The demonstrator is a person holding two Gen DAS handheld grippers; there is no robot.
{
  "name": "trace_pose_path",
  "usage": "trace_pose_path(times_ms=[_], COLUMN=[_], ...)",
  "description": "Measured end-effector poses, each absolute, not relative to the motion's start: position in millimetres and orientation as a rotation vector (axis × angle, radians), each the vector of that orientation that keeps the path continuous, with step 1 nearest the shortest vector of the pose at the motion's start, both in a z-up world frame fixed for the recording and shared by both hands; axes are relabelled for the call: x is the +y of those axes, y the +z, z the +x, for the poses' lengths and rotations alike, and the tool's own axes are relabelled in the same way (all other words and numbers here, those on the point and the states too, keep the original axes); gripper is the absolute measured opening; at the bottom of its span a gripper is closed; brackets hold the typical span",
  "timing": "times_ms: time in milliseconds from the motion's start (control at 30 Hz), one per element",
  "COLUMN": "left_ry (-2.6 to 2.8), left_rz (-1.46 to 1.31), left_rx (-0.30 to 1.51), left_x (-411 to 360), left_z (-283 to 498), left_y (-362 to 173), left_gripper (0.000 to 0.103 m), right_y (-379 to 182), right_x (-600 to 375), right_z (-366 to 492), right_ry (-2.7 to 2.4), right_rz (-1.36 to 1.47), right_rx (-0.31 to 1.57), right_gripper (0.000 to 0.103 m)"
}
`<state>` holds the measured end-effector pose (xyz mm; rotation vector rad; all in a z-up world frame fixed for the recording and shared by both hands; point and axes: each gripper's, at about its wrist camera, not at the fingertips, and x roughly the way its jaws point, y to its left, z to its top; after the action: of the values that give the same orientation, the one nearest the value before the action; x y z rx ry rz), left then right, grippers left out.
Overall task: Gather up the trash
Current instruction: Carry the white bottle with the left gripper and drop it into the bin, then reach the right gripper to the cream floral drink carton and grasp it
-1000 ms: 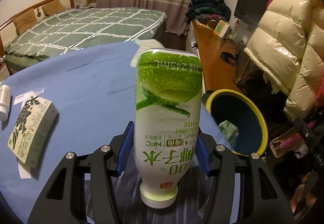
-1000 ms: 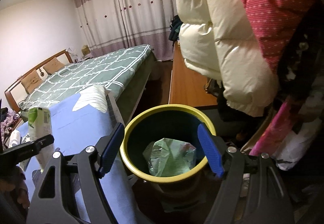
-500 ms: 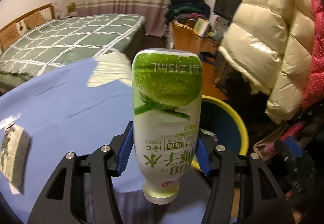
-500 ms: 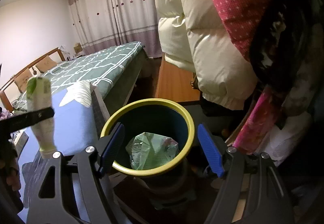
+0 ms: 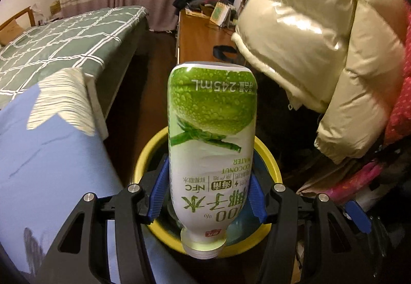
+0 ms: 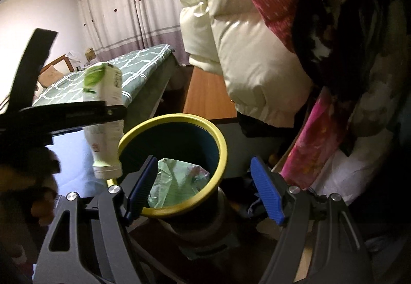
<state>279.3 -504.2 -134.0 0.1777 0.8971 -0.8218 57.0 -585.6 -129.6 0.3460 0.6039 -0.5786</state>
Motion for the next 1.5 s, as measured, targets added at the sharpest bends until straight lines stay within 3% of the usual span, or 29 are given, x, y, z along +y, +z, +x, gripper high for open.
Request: trace_pose_path(times_ms=[133, 200, 400, 533, 867, 1133, 1300, 1500], left_ry=[-0.817, -0.8, -0.78, -0.698, -0.332, 0.028, 0.21, 0.263], left_rz=[0.187, 0.179, 0.126, 0.093, -0.056, -0.147, -0.191, -0.232], left_rx=[0.938, 0.923, 0.862, 0.749, 0.604, 0.584, 0.607, 0.632], left_x=[-522, -522, -477, -406, -167, 0, 75, 104], left_z=[282, 281, 272, 260, 246, 264, 273, 275], left_y=[-149, -149, -117, -82, -62, -87, -115, -137], left_gripper=[0.056, 0.083, 0.085, 0.093, 0.094, 0.094, 0.094, 0.094], right_y=[-133, -133, -134, -130, -117, -101, -101, -117], right_x=[-588, -589, -587, -574, -483, -369, -285, -215], right_z=[58, 57, 61, 67, 122, 186, 227, 248], right_ry=[-0.582, -0.583, -0.578, -0.543, -0.272, -0.034, 0.116, 0.199], right_rz=[0.351, 0.352, 0.349, 0.342, 0.28, 0.229, 0.154, 0.062], right_rx=[0.613, 0.614, 0.614, 0.614, 0.651, 0.663, 0.705, 0.776], right_gripper=[0.071, 0.071, 0.071, 0.071, 0.071, 0.071, 0.071, 0.071])
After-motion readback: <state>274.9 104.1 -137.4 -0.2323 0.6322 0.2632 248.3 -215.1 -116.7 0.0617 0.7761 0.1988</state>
